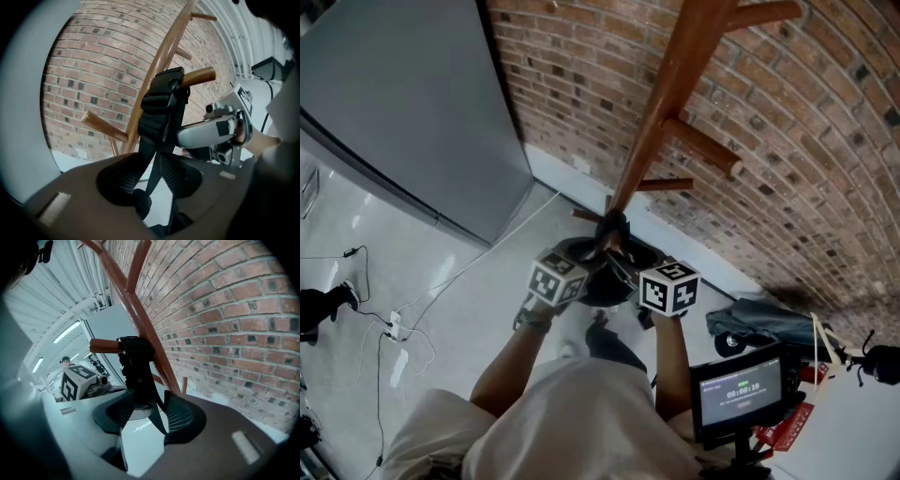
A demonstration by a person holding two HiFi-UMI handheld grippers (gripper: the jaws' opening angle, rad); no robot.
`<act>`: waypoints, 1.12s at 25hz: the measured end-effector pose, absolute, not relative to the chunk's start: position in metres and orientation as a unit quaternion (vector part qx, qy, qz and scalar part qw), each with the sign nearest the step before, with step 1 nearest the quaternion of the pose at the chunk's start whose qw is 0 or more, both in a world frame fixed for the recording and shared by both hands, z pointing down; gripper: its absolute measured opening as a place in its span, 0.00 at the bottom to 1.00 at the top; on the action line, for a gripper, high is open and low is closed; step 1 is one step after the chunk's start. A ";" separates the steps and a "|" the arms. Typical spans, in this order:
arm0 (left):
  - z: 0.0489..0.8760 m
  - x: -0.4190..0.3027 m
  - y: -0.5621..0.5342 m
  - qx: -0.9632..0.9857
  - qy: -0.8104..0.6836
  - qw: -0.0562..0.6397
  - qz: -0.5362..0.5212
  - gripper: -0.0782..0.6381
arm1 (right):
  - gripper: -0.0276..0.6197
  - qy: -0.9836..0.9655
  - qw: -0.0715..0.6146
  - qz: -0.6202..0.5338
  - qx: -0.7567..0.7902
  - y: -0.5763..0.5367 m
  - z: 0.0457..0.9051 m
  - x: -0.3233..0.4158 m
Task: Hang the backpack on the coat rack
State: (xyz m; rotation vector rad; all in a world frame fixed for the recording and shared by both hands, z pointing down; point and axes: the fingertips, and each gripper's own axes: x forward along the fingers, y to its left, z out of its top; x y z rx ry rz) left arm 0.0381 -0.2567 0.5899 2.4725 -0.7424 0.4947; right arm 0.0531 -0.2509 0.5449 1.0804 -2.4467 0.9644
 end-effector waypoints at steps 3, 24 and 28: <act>0.591 0.038 -0.258 0.910 -0.277 0.236 0.197 0.31 | 0.34 -0.847 0.149 0.339 0.381 -0.251 0.547 0.058; 0.539 0.004 -0.246 0.922 -0.295 0.203 0.149 0.26 | 0.33 -0.845 0.118 0.287 0.435 -0.224 0.491 0.070; 0.511 0.004 -0.247 0.932 -0.290 0.176 0.130 0.21 | 0.29 -0.848 0.112 0.262 0.446 -0.226 0.472 0.069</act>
